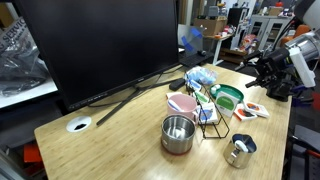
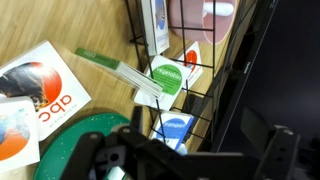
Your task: Move the green plate to the right of the black book rack
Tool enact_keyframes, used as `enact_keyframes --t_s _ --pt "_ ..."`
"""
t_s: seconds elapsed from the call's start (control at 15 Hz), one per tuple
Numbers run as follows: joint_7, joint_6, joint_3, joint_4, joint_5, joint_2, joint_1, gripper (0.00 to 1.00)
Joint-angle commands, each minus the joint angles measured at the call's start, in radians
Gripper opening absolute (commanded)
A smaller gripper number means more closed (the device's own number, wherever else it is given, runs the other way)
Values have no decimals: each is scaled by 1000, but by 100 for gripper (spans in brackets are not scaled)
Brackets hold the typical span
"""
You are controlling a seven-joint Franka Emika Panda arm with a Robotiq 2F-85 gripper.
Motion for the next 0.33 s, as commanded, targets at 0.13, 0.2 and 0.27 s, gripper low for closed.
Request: enact_keyframes --t_s 0.13,0.2,0.27 --pt "-8 -5 0 -8 -13 -22 0 100" --pt "-10 -6 0 -8 -13 -22 0 100" --pt "-12 -7 0 -8 -13 -22 0 100"
